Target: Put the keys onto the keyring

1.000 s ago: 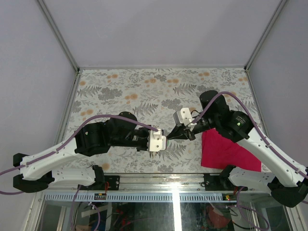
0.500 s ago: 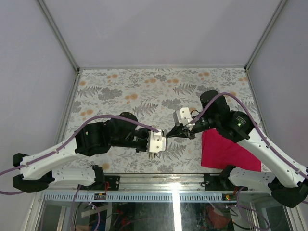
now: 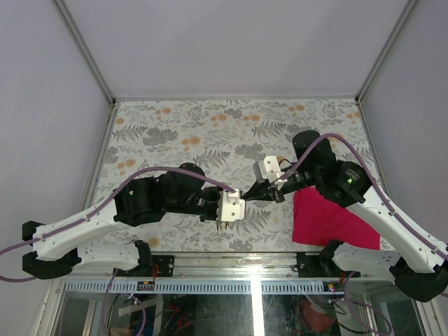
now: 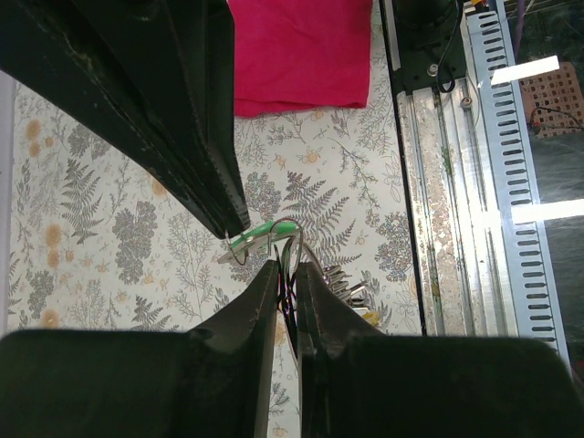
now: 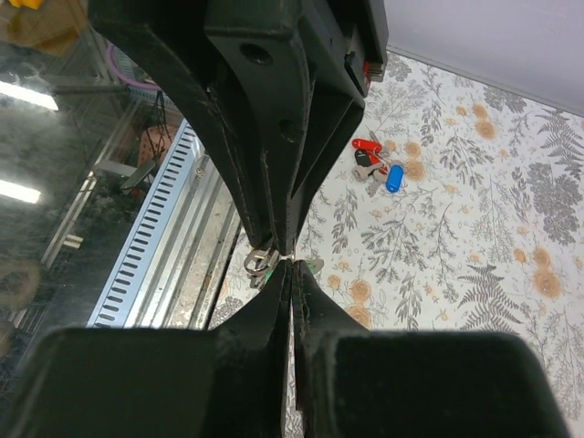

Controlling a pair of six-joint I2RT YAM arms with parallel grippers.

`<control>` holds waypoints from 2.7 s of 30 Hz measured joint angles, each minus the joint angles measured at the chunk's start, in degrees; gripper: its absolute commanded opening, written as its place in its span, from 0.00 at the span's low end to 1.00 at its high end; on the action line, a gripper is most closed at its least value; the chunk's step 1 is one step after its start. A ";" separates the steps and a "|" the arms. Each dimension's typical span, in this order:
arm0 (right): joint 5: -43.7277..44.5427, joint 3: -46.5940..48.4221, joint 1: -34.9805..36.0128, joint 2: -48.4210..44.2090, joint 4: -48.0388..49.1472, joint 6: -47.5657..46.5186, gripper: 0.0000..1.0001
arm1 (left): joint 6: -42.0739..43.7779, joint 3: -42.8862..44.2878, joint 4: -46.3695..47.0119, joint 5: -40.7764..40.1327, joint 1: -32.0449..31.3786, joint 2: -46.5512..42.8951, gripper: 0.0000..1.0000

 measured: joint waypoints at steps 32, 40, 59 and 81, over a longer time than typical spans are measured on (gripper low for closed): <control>-1.70 0.00 1.42 0.44 -3.02 -1.07 0.00 | 0.00 0.57 -1.16 1.16 0.00 0.35 0.00; -2.08 0.00 1.73 0.44 -3.52 -1.51 0.00 | -0.02 1.07 -1.84 1.20 0.00 0.48 0.00; -2.05 0.04 2.27 0.63 -6.54 -2.23 0.00 | -0.31 1.42 -2.64 1.18 -0.07 1.07 0.00; -0.59 -1.70 2.60 -2.93 -6.32 -0.33 0.21 | -2.40 1.44 -1.60 -1.22 -0.37 1.07 0.00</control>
